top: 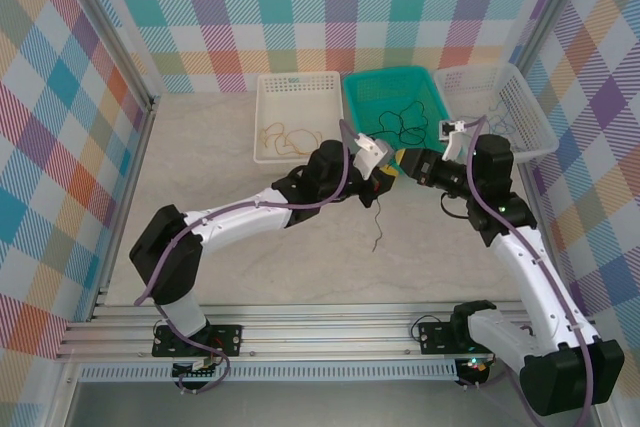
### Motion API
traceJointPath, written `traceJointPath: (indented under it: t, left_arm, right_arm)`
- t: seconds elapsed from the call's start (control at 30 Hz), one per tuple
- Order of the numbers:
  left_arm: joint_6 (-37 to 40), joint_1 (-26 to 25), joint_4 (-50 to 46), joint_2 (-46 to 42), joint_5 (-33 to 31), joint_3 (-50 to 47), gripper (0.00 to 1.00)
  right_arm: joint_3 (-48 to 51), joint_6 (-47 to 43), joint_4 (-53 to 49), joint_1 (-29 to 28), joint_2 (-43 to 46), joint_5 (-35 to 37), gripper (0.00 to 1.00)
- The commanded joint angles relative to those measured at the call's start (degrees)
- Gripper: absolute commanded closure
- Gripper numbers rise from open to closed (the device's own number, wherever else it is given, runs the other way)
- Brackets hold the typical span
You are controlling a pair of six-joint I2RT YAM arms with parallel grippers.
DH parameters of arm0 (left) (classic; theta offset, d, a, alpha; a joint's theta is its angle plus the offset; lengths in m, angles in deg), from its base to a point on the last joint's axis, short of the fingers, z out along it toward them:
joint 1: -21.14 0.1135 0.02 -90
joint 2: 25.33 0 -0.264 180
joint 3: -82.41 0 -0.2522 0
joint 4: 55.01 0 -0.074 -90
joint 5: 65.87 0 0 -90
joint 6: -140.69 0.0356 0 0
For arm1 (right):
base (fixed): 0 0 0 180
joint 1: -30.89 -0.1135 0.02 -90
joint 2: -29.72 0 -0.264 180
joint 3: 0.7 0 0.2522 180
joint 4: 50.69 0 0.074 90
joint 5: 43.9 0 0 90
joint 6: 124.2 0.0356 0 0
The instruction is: Untangle the cables
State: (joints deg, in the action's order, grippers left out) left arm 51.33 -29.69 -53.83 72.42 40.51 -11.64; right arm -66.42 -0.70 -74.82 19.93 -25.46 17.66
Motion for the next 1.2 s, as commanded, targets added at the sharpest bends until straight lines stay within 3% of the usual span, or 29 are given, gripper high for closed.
traceJointPath:
  t: [0.0,0.17,0.23,0.37,0.57,0.73,1.17]
  left_arm:
    - [-6.0,1.8,1.5,-5.3,4.6,-0.5,1.0]
    - [-11.0,5.5,-1.5,-8.8,13.5,-0.1,1.0]
    - [-12.0,6.4,-4.3,-9.4,11.2,1.3,1.0]
    - [-10.5,7.9,-11.6,-7.1,7.9,8.4,1.0]
    - [-9.0,9.4,-20.3,0.4,3.5,24.0,1.0]
    - [-9.3,9.4,-26.4,7.7,-0.5,37.4,1.0]
    - [-7.8,9.4,-26.9,28.7,-8.5,67.2,1.0]
  right_arm:
    - [0.5,-2.0,-1.5,-0.2,2.0,8.4,0.5]
    - [2.2,-5.5,-3.1,-0.1,1.5,10.8,0.36]
    - [2.6,-5.6,-3.7,-0.1,1.3,12.4,0.31]
    - [4.5,-4.2,-3.2,-0.1,2.9,18.1,0.01]
    - [5.9,-1.8,-8.9,-0.1,6.6,30.3,0.0]
    - [7.7,-0.6,-10.2,-0.1,8.8,32.2,0.0]
    - [8.6,0.9,-9.3,-0.1,7.6,32.6,0.0]
